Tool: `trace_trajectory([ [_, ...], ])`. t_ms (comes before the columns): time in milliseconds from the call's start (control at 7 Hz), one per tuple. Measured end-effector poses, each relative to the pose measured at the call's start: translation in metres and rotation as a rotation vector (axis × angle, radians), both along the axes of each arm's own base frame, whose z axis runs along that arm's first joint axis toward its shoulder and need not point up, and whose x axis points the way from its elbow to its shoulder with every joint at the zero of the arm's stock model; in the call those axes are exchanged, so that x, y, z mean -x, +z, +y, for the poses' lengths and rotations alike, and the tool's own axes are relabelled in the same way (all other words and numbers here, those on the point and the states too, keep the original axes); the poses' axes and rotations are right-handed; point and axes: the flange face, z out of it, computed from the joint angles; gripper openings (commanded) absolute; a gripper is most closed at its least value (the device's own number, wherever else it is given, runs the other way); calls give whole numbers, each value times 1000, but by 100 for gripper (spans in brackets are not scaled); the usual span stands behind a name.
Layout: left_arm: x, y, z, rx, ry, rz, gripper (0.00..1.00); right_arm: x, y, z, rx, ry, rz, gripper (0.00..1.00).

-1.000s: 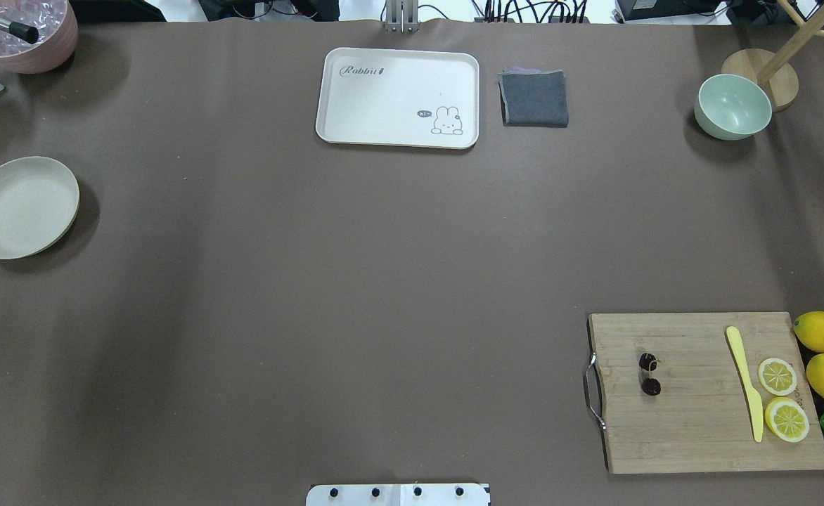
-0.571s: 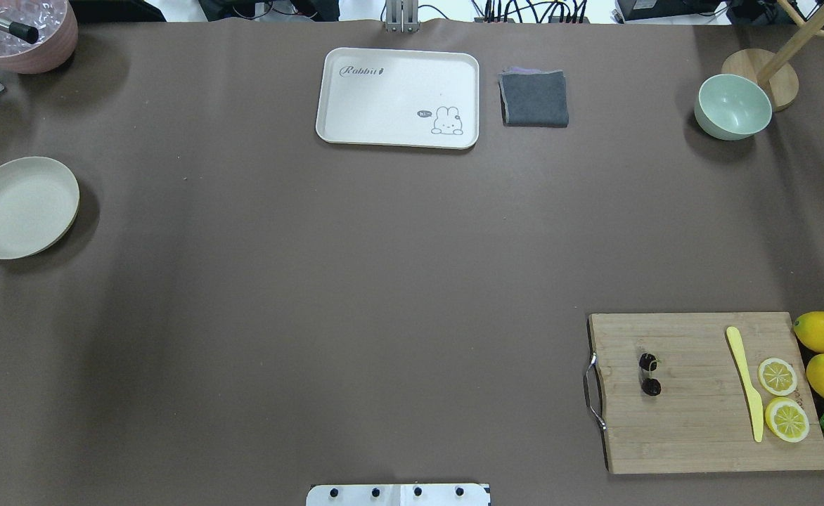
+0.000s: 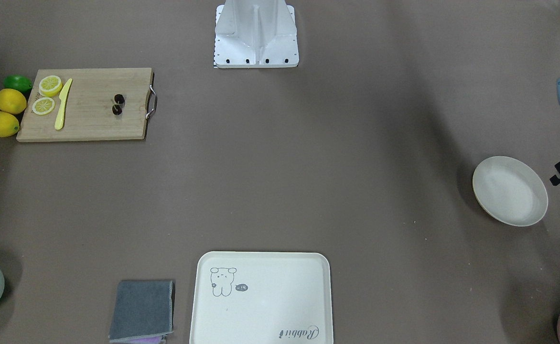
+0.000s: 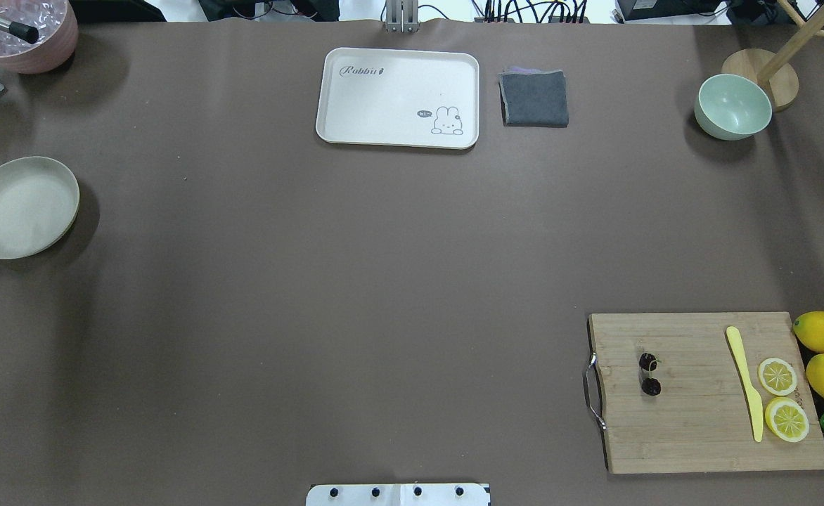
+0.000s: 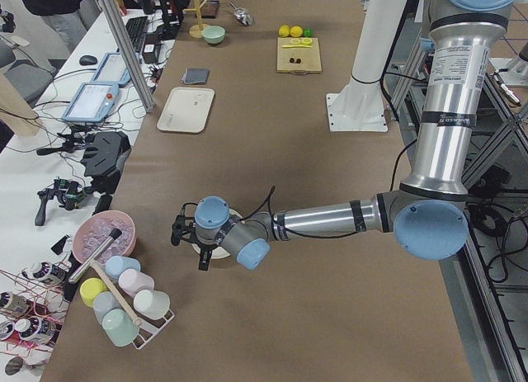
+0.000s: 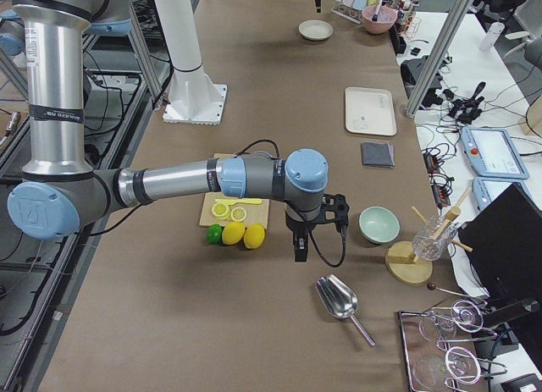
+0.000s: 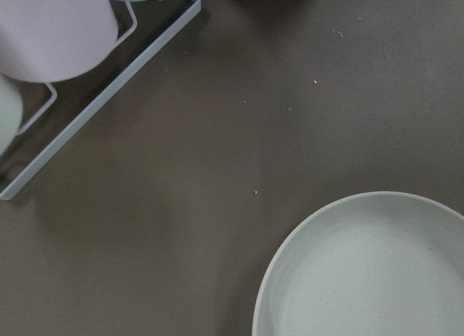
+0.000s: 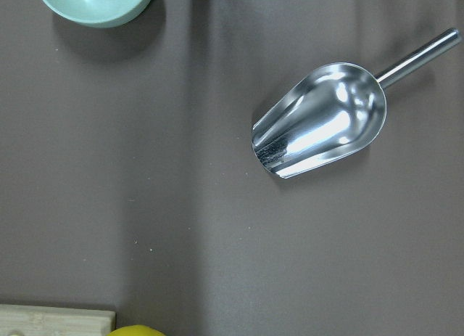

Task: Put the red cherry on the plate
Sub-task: 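Lower the left gripper onto the white plate's rim and grasp it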

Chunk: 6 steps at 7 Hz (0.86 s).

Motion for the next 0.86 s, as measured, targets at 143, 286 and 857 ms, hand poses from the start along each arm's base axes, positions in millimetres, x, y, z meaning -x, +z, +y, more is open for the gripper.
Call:
trace_trajectory([
  [143,-14,3,4,2,26,0,98,0,0,0,-2,0,1,100],
  [286,-26,7,8,7,47,-1,98,0,0,0,-5,0,1,100],
  [857,-42,26,17,43,81,-13,96,0,0,0,-9,0,1,100],
])
